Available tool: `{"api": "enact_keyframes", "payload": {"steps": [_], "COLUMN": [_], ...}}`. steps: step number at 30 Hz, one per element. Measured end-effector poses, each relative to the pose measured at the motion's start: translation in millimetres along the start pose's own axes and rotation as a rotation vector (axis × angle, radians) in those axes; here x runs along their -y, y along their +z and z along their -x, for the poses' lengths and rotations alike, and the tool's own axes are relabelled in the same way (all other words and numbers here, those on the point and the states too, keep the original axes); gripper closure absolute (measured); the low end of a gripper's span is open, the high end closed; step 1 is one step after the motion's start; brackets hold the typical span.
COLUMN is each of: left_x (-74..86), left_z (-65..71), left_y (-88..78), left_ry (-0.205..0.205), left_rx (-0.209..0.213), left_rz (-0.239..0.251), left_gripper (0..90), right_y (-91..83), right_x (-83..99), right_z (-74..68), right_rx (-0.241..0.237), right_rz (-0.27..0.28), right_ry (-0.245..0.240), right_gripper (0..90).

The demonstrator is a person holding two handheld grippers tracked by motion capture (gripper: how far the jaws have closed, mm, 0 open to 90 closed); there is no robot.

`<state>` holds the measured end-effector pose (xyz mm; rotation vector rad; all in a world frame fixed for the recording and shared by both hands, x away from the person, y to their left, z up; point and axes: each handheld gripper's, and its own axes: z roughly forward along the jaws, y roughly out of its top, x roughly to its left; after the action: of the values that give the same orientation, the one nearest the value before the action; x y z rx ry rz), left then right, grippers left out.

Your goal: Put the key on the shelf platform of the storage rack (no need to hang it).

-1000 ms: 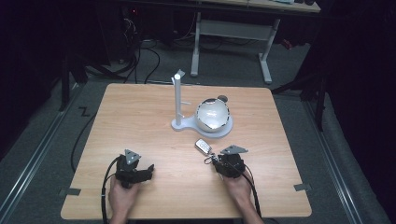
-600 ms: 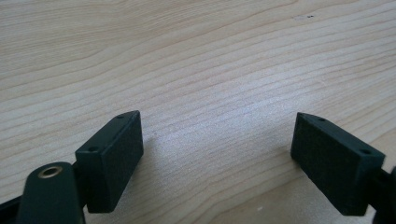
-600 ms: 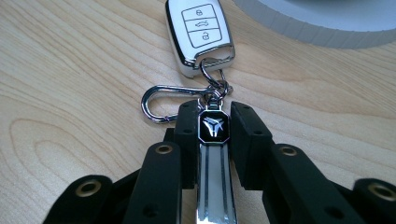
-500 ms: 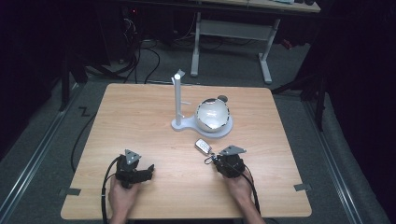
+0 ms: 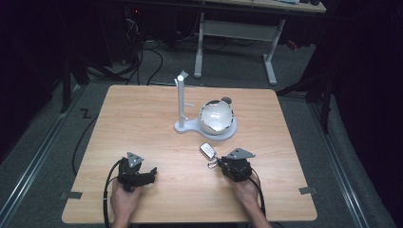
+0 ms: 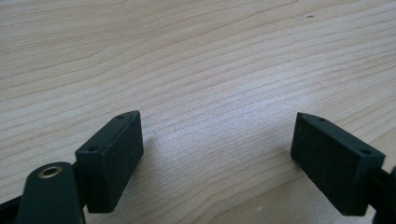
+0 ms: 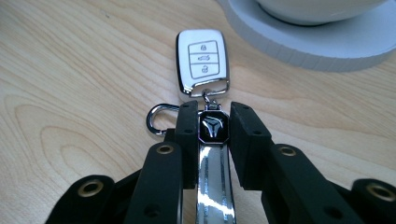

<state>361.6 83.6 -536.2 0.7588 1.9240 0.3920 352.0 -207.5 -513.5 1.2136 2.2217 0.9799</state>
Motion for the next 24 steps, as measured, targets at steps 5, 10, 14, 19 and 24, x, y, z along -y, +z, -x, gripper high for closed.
{"api": "enact_keyframes", "payload": {"steps": [5, 10, 14, 19, 24], "left_x": [-0.2, -0.2, -0.2, -0.2, -0.2], "left_z": [-0.1, 0.1, -0.1, 0.2, 0.1], "left_y": [0.2, 0.1, 0.3, 0.2, 0.2], "left_ry": [0.001, -0.002, 0.002, -0.004, -0.002], "left_rx": [0.004, 0.002, 0.005, 0.000, 0.000], "left_rz": [0.000, -0.003, 0.000, 0.000, -0.001], "left_gripper": [17.3, 17.3, 17.3, 17.3, 17.3], "right_y": [-9.8, -18.3, -25.1, -40.1, -47.9], "right_x": [-6.6, -15.2, -19.4, -23.6, -24.4], "right_z": [3.1, 7.7, 11.7, 18.4, 24.9], "right_rx": [-0.006, -0.021, -0.032, -0.053, -0.065], "right_rz": [0.033, 0.067, 0.098, 0.130, 0.143], "right_ry": [-0.004, 0.010, 0.030, 0.036, 0.040], "right_gripper": [74.6, 74.6, 74.6, 74.6, 74.6]}}
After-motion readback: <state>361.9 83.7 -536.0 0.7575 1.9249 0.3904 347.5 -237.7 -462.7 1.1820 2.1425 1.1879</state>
